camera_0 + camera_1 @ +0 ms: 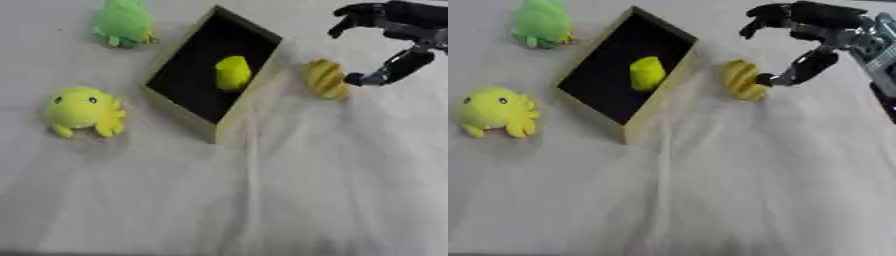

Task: Pick up objects on the table and place them in the box.

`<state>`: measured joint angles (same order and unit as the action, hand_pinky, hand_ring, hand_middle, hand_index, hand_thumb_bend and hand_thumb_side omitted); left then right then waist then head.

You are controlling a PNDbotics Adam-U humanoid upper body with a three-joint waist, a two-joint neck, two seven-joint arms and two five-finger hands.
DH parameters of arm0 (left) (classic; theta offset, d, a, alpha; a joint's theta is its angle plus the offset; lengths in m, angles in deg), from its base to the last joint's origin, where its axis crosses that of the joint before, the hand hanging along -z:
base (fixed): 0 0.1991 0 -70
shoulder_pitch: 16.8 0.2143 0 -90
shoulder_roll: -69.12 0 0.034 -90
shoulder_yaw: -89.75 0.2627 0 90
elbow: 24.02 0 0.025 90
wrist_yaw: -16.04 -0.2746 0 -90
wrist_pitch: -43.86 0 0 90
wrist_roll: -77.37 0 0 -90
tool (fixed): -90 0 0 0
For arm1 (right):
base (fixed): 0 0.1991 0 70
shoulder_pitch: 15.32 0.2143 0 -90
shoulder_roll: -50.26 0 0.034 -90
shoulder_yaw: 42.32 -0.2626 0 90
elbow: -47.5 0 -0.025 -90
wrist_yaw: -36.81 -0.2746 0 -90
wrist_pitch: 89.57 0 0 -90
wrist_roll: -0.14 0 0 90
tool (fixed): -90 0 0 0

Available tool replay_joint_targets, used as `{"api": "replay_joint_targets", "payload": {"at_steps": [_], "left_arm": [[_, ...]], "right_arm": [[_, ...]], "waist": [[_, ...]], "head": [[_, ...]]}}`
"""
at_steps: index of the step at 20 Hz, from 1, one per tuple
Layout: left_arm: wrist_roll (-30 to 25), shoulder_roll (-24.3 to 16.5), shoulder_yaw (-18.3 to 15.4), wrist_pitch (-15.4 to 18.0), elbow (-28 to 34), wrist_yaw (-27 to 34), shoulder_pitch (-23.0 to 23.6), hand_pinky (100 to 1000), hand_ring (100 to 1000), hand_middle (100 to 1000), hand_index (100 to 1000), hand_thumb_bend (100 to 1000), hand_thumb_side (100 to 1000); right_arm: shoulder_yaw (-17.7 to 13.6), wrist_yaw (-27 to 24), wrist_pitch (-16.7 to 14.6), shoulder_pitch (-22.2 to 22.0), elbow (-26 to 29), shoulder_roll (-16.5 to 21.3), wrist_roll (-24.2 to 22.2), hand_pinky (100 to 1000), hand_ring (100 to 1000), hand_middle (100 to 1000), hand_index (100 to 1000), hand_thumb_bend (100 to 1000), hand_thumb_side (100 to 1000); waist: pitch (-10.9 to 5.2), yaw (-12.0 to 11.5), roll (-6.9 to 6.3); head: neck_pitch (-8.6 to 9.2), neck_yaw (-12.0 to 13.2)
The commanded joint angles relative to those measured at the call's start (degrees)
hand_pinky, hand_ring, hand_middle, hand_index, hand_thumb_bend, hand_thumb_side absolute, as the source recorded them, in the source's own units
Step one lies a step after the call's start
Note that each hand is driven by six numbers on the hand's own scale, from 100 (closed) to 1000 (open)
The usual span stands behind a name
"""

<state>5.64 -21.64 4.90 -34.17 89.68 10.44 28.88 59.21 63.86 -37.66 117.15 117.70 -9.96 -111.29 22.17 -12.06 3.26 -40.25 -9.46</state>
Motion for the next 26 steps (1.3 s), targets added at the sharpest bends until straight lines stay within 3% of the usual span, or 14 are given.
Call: {"api": "replay_joint_targets", "payload": {"at_steps": [1,8,13,19,26], "left_arm": [[-0.1,-1.4,-0.1,-0.2,0.9,0.2,-0.8,673,675,651,815,379,522],[-0.1,-1.4,0.0,-0.2,0.9,0.3,-1.2,673,675,652,815,377,524],[-0.1,-1.4,0.0,-0.2,0.9,0.3,-1.3,672,675,653,815,377,525],[-0.1,-1.4,0.0,-0.3,0.9,0.3,-1.3,671,674,653,814,377,525],[-0.2,-1.3,0.1,-0.2,0.9,0.3,-1.3,672,674,653,813,378,524]], "right_arm": [[-0.8,1.7,-0.6,1.2,-1.2,0.8,0.9,913,1000,741,881,393,396],[-0.5,3.0,-1.6,2.3,-3.1,-0.5,-0.2,913,1000,736,880,396,397],[-0.8,6.6,-1.9,3.2,-6.0,-1.4,0.5,902,994,730,881,420,382],[-0.3,11.4,-3.3,3.6,-8.6,-2.4,2.5,886,954,626,814,396,391],[0.1,12.0,-4.6,3.8,-9.1,-2.7,2.6,849,866,488,674,317,336]], "waist": [[-0.91,-0.1,-0.23],[-0.11,-0.6,-0.24],[0.12,-1.0,-0.14],[0.15,-1.0,-0.13],[-0.06,-0.8,-0.25]], "head": [[0.64,0.0],[0.52,-0.1],[0.87,-0.2],[0.88,-0.1],[0.74,0.1]]}}
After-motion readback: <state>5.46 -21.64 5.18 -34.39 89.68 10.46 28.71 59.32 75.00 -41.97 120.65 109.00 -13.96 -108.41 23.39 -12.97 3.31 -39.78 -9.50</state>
